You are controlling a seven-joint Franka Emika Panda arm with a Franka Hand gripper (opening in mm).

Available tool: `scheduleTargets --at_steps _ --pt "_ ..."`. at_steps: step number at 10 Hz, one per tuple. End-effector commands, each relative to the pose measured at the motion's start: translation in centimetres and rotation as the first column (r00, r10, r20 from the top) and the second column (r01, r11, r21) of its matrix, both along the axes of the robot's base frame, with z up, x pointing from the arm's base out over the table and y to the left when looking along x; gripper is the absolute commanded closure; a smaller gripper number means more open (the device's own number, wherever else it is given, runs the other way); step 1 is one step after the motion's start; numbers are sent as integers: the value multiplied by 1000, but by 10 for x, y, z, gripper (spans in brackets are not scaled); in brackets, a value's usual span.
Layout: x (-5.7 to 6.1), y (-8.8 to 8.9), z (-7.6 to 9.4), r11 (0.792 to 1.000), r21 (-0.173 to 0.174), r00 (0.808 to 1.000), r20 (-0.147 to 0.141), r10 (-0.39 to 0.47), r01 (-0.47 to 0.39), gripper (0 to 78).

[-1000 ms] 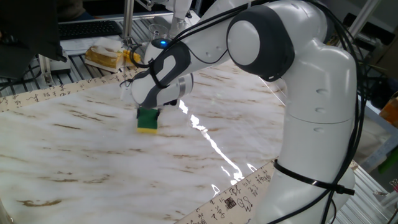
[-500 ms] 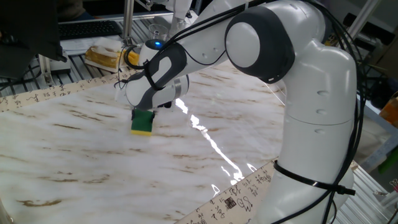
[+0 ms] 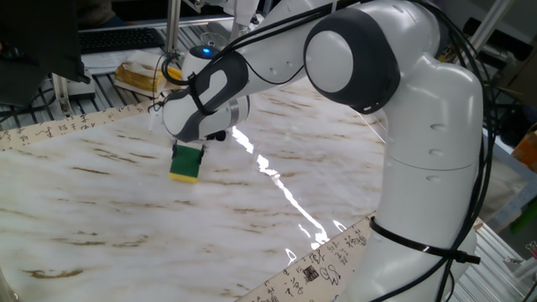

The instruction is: Clean the tabletop with a sponge

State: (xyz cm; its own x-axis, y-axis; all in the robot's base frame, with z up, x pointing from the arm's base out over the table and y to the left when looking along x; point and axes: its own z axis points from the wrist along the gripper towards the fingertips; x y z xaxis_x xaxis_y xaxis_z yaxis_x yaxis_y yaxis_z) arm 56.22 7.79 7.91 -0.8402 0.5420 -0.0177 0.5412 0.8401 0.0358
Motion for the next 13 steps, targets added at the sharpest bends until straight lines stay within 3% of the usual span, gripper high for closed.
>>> scheduleTargets --at_steps 1,3,4,8,13 --pt "7 1 2 1000 -3 1000 12 -26 26 764" --pt "9 2 -6 999 -15 999 28 -35 36 764" --pt "11 3 -12 999 -38 999 36 -30 32 764" --pt "12 2 -16 996 -88 999 31 13 -10 764" --pt "10 -2 -12 994 -106 999 15 38 -36 764"
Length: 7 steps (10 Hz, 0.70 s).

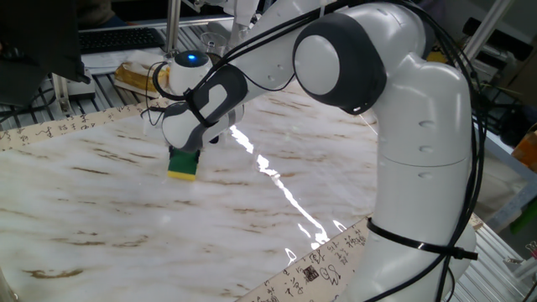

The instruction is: Clean the tabletop with a sponge

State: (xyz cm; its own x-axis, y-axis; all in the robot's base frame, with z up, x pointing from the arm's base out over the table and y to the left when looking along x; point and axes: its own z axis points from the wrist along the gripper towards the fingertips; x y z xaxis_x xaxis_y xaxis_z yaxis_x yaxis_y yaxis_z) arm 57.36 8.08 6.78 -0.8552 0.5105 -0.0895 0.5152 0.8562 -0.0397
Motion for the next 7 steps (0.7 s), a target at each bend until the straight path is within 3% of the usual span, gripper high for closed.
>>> scheduleTargets --at_steps 1,2,7 --pt "-2 -10 -1 1000 -3 1000 -5 16 -16 764" --pt "-2 -13 -1 1000 -3 1000 -6 23 -23 764" --pt "-5 -64 14 992 -7 992 -42 122 -122 764"
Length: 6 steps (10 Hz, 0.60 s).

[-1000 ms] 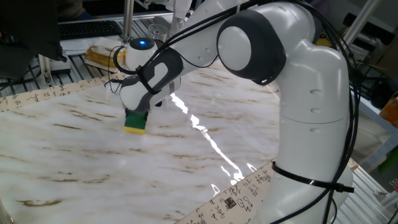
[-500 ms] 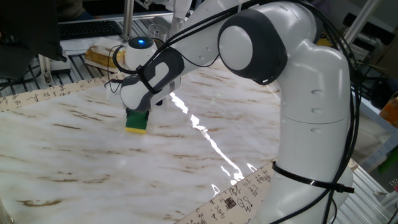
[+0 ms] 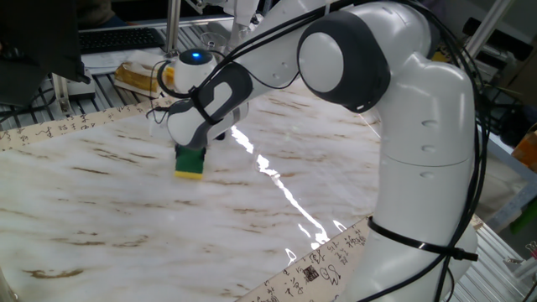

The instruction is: Clean the tabletop with a sponge

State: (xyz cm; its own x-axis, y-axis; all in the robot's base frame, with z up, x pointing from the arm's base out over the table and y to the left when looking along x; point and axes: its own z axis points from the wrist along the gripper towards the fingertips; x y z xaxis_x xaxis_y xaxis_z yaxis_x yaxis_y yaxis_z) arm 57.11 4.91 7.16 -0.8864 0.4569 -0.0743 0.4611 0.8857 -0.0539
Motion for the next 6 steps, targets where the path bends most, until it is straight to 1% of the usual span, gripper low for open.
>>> scheduleTargets --at_steps 1,2,3,4,6 --pt "-3 -40 12 997 -5 997 -23 75 -75 764" --pt "-3 -45 14 997 -6 996 -27 83 -83 764" --pt "-5 -49 23 996 -1 995 -48 84 -84 764" --pt "-6 -51 28 996 3 994 -62 88 -88 764" --pt "-9 -55 36 996 11 993 -76 88 -87 764"
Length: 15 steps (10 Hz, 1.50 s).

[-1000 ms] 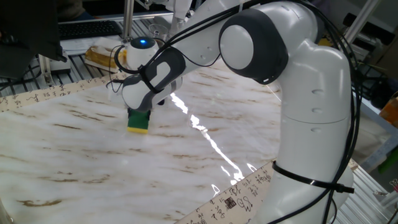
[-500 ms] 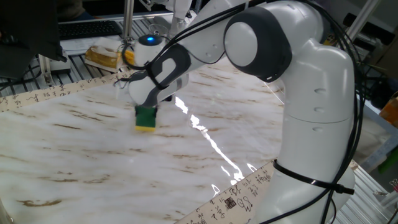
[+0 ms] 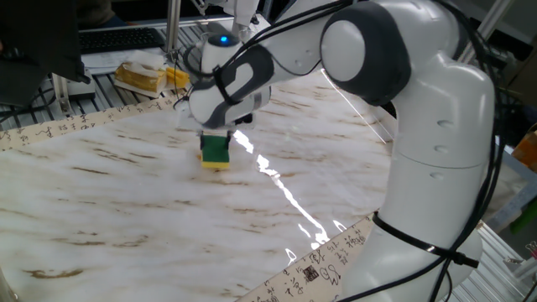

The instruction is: Clean the tabletop with a sponge

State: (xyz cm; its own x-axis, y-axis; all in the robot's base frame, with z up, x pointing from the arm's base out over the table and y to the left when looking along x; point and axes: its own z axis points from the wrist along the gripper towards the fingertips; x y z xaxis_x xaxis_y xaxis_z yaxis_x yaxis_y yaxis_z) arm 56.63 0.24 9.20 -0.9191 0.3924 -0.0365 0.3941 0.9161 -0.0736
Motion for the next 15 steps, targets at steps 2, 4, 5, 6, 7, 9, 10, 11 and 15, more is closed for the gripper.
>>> scheduleTargets --at_steps 2,4,5,6,7,9,10,11,15 --pt "-5 -10 18 1000 25 999 -39 17 -16 764" --pt "-4 -12 17 999 40 999 -36 13 -12 764" --pt "-3 -12 16 999 54 999 -34 9 -7 764" --pt "-2 -12 15 999 51 1000 -29 8 -6 764" --pt "1 -10 11 999 48 1000 -19 0 1 764" --pt "7 -6 2 998 55 1000 -1 -8 8 764" --pt "10 -4 -2 998 60 1000 8 -14 13 764" --pt "12 -1 -5 997 76 1000 16 -24 23 764" --pt "17 3 -7 996 76 999 23 -37 35 764"
